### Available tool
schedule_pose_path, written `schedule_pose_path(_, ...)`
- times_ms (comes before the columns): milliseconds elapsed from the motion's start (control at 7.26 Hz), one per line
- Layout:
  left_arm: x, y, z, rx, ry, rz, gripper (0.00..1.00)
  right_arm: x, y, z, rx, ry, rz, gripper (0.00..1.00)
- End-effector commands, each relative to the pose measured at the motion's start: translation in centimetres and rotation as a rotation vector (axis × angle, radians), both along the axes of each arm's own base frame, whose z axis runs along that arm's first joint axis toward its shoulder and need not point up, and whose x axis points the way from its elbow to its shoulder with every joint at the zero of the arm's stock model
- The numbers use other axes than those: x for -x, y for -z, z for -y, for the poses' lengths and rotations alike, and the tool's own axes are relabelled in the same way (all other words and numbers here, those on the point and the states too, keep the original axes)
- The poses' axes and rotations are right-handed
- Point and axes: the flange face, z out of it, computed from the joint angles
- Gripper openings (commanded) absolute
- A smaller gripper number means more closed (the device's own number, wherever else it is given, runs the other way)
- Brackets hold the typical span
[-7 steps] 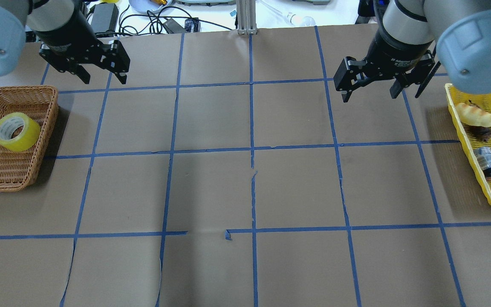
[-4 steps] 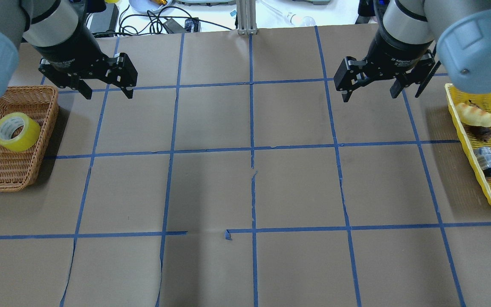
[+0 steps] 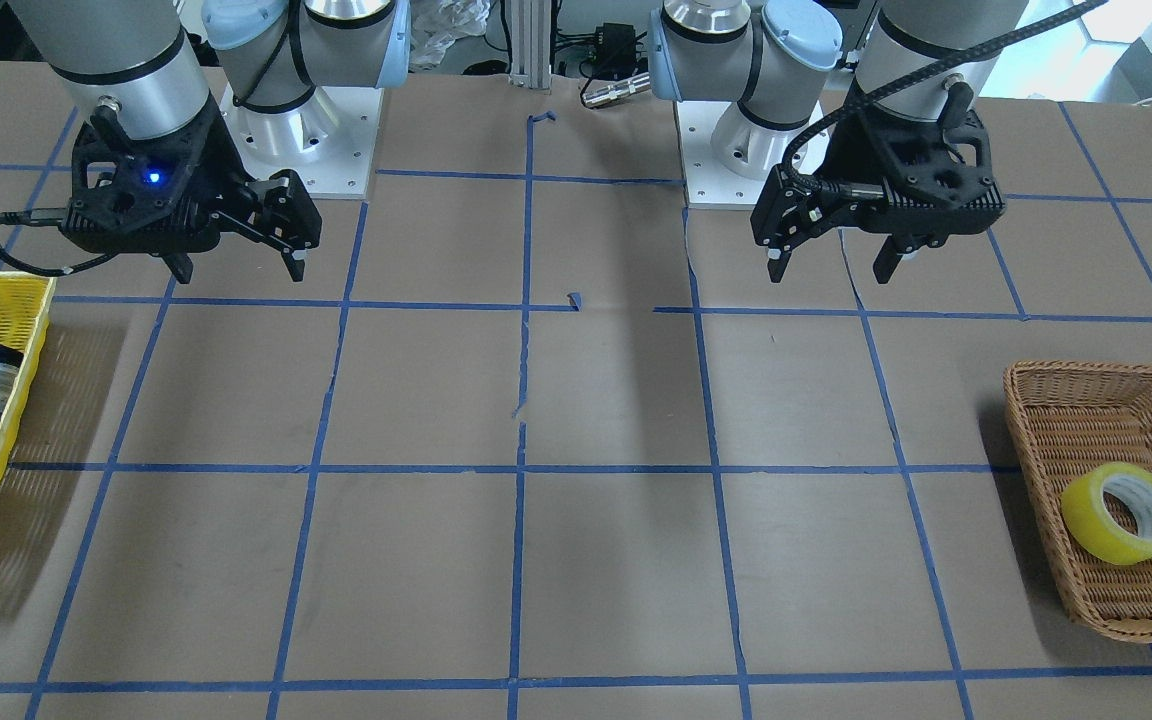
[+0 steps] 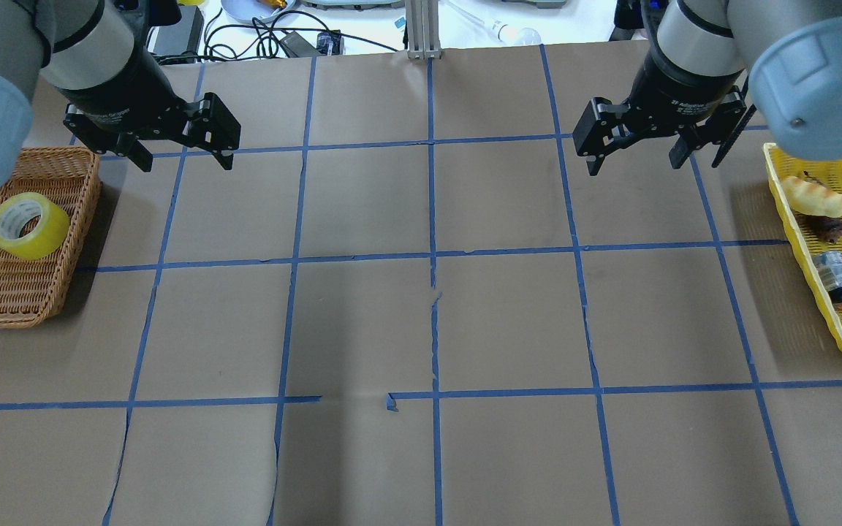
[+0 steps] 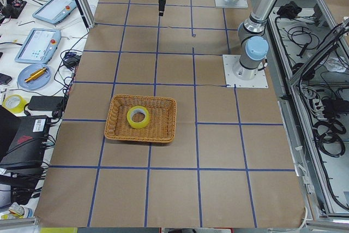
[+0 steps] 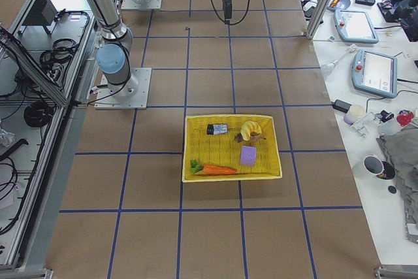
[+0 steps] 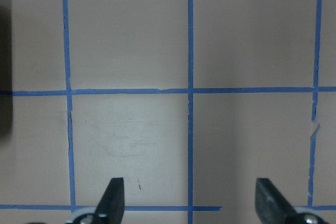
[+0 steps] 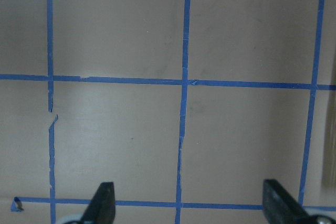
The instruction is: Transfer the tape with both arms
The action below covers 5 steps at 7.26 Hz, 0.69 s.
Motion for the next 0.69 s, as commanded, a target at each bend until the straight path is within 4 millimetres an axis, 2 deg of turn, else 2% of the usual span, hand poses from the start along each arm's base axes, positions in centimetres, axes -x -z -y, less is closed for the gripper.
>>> schedule_pose_path(0, 0.02, -0.13, -0.08, 0.001, -0.001, -0.003, 1.00, 0.02, 0.05, 0.01, -0.001, 0.000, 0.000, 1.00)
schedule_pose_path(551, -0.59, -0.35, -0.34, -0.051, -0.013, -0.011, 1.00, 0.11, 0.11, 0.03, -0.001, -0.010, -0.002, 1.00)
